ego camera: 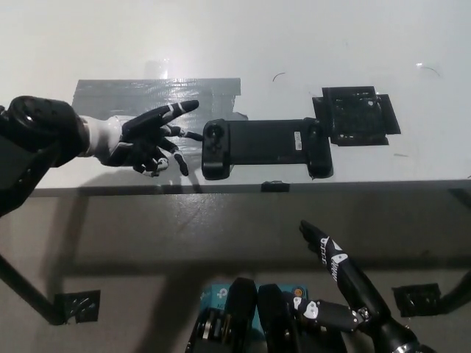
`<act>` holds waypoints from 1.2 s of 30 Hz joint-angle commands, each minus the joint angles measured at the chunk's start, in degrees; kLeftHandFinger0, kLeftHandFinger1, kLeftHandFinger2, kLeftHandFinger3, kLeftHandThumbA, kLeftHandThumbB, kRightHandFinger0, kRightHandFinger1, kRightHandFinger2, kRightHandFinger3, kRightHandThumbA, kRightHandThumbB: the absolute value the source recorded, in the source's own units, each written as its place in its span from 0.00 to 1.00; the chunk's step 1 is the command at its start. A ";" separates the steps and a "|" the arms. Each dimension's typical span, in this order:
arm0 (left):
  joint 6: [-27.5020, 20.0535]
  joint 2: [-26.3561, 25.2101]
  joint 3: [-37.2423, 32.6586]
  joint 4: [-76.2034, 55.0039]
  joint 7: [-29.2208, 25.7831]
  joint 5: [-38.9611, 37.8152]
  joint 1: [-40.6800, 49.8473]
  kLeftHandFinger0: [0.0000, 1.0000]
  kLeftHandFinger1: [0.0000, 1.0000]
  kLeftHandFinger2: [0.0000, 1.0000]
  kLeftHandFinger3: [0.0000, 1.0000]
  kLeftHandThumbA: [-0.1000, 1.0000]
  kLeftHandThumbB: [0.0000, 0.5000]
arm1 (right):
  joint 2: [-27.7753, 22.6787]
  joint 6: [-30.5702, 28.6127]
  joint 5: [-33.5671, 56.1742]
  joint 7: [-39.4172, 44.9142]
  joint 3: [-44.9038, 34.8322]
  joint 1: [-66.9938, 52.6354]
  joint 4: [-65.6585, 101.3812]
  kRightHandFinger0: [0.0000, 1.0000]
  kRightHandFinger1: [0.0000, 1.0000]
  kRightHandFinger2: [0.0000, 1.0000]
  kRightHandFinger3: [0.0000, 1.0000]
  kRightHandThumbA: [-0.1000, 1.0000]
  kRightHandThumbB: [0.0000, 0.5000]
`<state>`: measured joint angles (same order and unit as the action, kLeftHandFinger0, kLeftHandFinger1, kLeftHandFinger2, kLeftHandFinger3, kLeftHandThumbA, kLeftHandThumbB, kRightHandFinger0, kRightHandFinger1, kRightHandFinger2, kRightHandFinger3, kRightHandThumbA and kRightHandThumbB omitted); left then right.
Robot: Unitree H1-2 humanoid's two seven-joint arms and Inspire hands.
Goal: A controller is being placed at the center of the desk near the left hand and the robot uses its left hand's index finger to press a button at the left area of the controller
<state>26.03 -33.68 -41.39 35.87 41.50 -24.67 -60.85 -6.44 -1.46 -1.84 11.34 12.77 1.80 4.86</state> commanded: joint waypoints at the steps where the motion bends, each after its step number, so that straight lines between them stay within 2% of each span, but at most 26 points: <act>1: 0.90 0.06 -1.64 -0.96 3.78 6.39 -4.67 0.00 0.08 0.42 1.00 1.00 0.91 | -0.08 -0.38 -0.08 0.69 -0.16 1.34 1.66 1.00 1.00 1.00 1.00 0.79 0.39; 4: 0.90 0.79 -3.00 0.69 7.40 7.44 -5.94 0.00 0.07 0.45 1.00 1.00 0.87 | -0.20 -0.33 -0.14 0.75 -0.14 1.38 1.77 1.00 1.00 1.00 1.00 0.79 0.39; 7: 0.90 1.58 -3.40 2.94 9.38 8.67 -7.23 0.00 0.05 0.45 1.00 1.00 0.94 | 0.00 -0.36 -0.17 0.75 -0.04 1.76 1.55 1.00 1.00 1.00 1.00 0.80 0.41; 10: 0.90 2.28 -3.15 4.20 10.33 10.21 -8.02 0.00 0.00 0.37 1.00 1.00 0.94 | -0.05 -0.36 -0.09 0.72 -0.14 1.89 1.59 1.00 1.00 1.00 1.00 0.79 0.40; 15: 0.90 3.42 -2.23 6.72 11.42 11.96 -9.06 0.00 0.00 0.30 1.00 1.00 0.93 | -0.13 -0.20 -0.26 0.75 -0.07 2.17 1.77 1.00 1.00 1.00 1.00 0.79 0.40; 18: 0.90 3.68 -1.09 7.27 10.95 12.61 -9.20 0.00 0.00 0.29 1.00 1.00 0.93 | -0.09 -0.08 -0.13 0.80 -0.08 2.41 1.76 1.00 1.00 1.00 1.00 0.78 0.39; 19: 0.90 3.76 -0.71 7.27 11.03 12.78 -9.24 0.00 0.00 0.28 1.00 1.00 0.90 | -0.21 0.00 -0.19 0.83 -0.09 2.42 1.92 1.00 1.00 1.00 1.00 0.77 0.40; 22: 0.90 4.14 0.55 8.08 11.04 13.58 -9.53 0.00 0.00 0.19 1.00 1.00 0.89 | -0.25 -0.17 -0.24 0.82 -0.11 2.71 1.73 1.00 1.00 1.00 1.00 0.78 0.41; 28: 0.90 4.62 2.97 8.66 10.55 15.66 -9.45 0.00 0.00 0.13 1.00 1.00 0.90 | -0.27 0.58 0.05 0.94 -0.22 2.70 2.08 1.00 1.00 1.00 1.00 0.76 0.41; 34: 0.90 5.49 6.24 8.42 9.19 17.03 -9.03 0.00 0.00 0.13 1.00 1.00 0.89 | -0.23 0.65 -0.11 0.90 -0.18 2.67 2.07 1.00 1.00 1.00 1.00 0.76 0.41; 36: 0.90 5.85 7.74 7.85 8.13 17.95 -8.65 0.00 0.02 0.25 1.00 1.00 0.92 | -0.22 0.64 -0.12 0.91 -0.18 2.70 2.02 1.00 1.00 1.00 1.00 0.76 0.42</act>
<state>26.11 -27.71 -36.50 44.64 51.11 -8.96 -66.17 -6.45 -0.64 -2.16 11.40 12.77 3.57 5.03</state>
